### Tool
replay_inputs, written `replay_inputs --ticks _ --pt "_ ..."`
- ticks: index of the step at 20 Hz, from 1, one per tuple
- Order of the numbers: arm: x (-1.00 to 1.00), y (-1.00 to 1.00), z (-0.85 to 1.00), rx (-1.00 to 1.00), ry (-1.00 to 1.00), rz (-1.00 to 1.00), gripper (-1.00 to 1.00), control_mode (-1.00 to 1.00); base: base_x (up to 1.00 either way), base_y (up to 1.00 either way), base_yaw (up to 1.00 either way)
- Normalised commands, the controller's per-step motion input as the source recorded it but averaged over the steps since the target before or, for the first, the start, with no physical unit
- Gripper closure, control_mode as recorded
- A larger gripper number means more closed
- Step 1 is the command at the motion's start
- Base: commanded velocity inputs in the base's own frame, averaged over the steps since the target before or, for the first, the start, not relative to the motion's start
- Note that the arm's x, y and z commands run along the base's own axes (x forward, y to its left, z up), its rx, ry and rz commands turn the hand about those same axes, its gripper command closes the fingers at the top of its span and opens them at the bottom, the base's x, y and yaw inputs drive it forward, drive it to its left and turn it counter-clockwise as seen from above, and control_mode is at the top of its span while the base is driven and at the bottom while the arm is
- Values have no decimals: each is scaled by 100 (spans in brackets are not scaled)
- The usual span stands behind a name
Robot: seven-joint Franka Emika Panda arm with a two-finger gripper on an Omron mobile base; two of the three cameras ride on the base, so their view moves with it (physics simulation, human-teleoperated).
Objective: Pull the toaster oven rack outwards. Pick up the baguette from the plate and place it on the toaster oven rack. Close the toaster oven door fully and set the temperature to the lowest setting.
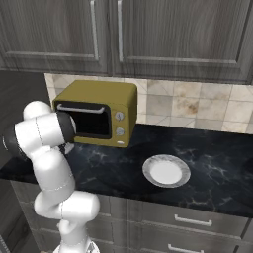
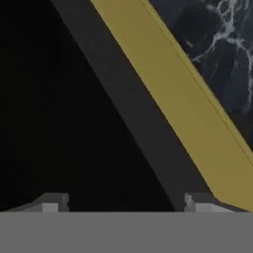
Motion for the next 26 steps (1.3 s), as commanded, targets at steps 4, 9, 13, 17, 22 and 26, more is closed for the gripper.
replay_inputs --ticks 4,9,13,17,22,26 --pt "-33 0 100 -26 -3 27 -100 -100 0 0 0" --pt "-52 0 100 -28 -1 23 -100 -100 0 0 0" --pt "-77 0 100 -30 2 20 -100 -100 0 0 0" --pt "-88 0 100 -28 6 14 -100 -100 0 0 0" --pt "-69 0 52 -6 -16 -11 -100 -100 0 0 0" --pt "-16 0 0 0 -14 -6 -100 -100 0 0 0"
